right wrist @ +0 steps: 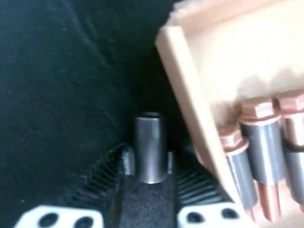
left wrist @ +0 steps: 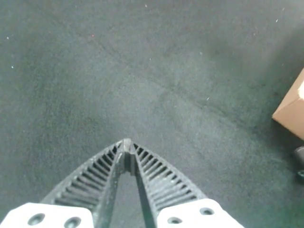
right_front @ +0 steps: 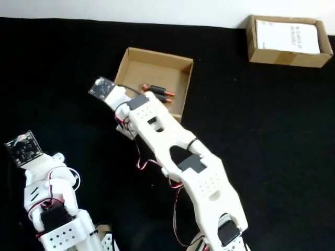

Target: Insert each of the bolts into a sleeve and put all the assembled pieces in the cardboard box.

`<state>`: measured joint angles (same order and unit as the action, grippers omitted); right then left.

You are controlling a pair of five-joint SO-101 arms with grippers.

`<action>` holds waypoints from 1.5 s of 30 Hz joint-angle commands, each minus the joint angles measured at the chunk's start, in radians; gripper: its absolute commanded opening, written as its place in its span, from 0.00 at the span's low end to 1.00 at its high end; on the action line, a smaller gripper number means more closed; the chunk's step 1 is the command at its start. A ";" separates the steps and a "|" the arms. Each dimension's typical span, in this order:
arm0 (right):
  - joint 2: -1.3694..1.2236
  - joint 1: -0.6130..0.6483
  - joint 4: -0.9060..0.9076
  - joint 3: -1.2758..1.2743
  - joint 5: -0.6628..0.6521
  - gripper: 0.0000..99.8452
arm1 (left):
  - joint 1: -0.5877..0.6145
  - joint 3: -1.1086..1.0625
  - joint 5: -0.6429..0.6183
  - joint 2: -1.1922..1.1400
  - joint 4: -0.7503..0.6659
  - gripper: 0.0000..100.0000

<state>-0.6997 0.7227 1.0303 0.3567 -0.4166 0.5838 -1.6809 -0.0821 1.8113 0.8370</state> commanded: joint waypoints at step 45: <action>2.003 -1.187 0.622 -0.515 0.422 0.01 | -0.211 -0.012 0.064 -0.127 0.100 0.01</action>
<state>1.1370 -0.3130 1.7269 -0.0038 0.0008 0.4043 -1.6809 -0.0284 1.6901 0.9306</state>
